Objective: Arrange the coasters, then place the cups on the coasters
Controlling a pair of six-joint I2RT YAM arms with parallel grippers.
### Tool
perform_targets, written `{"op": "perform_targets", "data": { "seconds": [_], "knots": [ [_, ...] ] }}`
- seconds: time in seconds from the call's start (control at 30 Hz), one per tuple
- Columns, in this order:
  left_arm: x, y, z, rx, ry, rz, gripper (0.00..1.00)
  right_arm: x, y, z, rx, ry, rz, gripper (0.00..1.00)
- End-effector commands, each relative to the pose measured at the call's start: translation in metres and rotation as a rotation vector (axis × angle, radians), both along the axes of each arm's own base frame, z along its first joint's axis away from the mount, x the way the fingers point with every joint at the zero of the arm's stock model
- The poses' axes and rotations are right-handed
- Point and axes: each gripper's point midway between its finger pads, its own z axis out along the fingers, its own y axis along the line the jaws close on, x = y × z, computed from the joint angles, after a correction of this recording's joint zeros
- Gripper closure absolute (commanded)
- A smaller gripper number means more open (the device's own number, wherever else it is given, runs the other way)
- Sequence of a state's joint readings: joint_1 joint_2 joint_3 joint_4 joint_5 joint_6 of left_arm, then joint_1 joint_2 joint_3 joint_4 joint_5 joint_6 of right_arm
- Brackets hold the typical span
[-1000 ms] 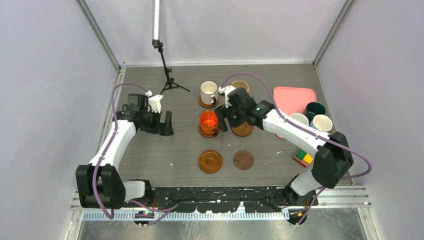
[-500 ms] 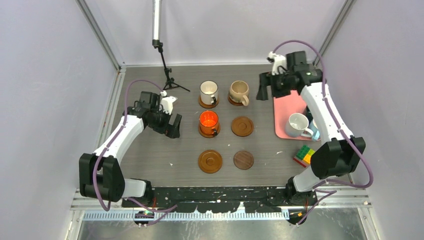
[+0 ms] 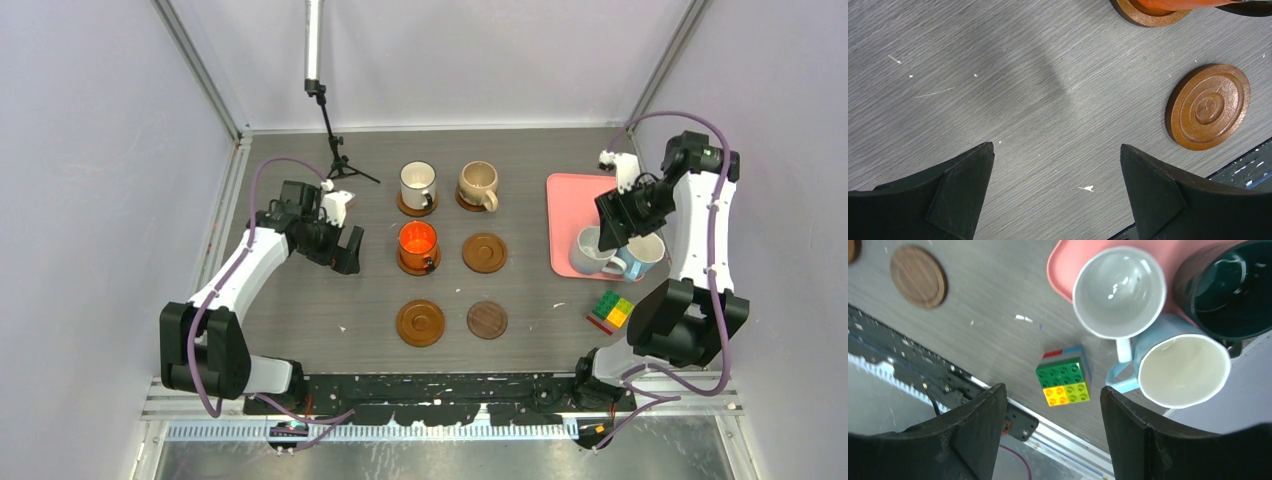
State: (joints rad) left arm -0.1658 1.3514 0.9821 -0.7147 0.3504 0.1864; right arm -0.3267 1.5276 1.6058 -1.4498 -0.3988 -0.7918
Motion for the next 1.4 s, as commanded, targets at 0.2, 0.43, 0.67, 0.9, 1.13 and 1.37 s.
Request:
{"op": "perform_targets", "data": {
  "seconds": [0.2,0.43,0.67,0.9,1.13,1.37],
  "knots": [
    [0.011,-0.002,0.011,-0.006,-0.049,-0.004,0.00,-0.038,-0.020,-0.036,-0.134,0.093,0.176,0.35],
    [0.009,-0.002,0.009,-0.006,-0.044,0.004,0.00,-0.033,-0.045,-0.062,-0.255,0.110,0.066,0.38],
    [0.012,-0.002,0.006,-0.006,-0.039,0.015,0.00,-0.026,-0.045,-0.079,-0.272,0.105,0.016,0.39],
    [0.013,0.000,0.006,0.004,-0.038,0.028,0.00,-0.010,-0.031,-0.093,-0.263,0.059,-0.016,0.44],
    [0.012,0.002,0.005,0.014,-0.033,0.032,0.00,0.009,-0.015,-0.105,-0.252,0.049,-0.021,0.46],
    [0.012,0.003,0.003,0.022,-0.026,0.034,0.00,0.043,0.002,-0.111,-0.224,0.014,-0.044,0.46]
  ]
}}
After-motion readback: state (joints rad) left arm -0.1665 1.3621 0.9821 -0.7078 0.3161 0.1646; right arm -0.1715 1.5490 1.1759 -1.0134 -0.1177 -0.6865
